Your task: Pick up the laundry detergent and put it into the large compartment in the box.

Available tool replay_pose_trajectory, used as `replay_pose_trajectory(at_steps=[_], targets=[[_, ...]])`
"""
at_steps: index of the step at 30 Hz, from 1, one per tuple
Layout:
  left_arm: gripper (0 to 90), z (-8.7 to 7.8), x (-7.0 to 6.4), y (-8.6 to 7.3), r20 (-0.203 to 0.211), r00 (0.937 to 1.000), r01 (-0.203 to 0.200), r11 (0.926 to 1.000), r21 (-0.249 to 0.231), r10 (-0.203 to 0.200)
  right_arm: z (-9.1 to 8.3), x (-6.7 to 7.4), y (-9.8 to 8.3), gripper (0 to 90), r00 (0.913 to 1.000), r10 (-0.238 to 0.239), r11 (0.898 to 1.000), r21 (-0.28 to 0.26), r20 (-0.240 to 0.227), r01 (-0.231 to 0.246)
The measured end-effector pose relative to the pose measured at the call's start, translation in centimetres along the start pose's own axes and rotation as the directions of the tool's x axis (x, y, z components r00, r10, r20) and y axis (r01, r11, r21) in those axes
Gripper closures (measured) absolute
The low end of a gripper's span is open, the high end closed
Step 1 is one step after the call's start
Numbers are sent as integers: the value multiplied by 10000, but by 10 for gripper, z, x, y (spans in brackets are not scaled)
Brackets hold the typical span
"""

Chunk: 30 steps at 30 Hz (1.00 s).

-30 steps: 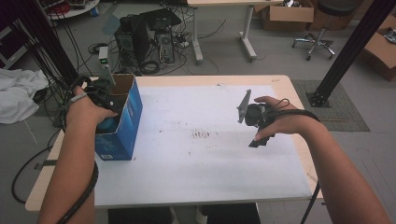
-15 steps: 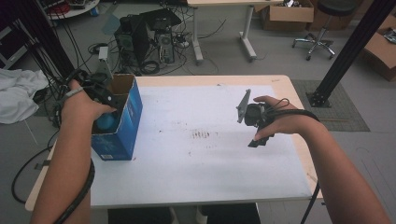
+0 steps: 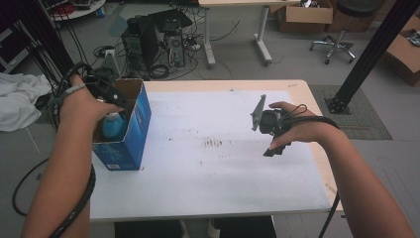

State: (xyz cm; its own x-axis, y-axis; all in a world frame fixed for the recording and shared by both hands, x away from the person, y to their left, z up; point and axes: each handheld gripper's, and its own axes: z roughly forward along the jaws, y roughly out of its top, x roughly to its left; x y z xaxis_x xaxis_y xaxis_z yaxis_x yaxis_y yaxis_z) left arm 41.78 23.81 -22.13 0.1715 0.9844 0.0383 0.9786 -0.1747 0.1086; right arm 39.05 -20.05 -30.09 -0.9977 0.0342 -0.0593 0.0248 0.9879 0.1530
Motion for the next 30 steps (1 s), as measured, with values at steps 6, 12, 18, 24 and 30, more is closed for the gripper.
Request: replay_pose_trajectory(at_steps=[6,12,18,24,30], targets=[[183,-10,-5,1,-55,9996,-275,9996,41,275,0,0,1,162,10000,0,10000,27,-11,0],[155,-22,-13,1,-66,9979,-640,9979,-119,639,0,0,1,161,10000,2,10000,44,-15,-2],[131,-31,-22,3,-87,9953,-971,9949,-274,969,-1,0,0,162,10000,57,10000,-12,-18,-57],[70,-38,-29,5,-161,9926,-1204,9924,-271,1200,-3,1,0,162,10000,25,10000,23,8,-25],[55,-50,-33,6,-242,9901,-1390,9894,-420,1380,-5,1,-1,162,10000,31,10000,48,34,-31]])
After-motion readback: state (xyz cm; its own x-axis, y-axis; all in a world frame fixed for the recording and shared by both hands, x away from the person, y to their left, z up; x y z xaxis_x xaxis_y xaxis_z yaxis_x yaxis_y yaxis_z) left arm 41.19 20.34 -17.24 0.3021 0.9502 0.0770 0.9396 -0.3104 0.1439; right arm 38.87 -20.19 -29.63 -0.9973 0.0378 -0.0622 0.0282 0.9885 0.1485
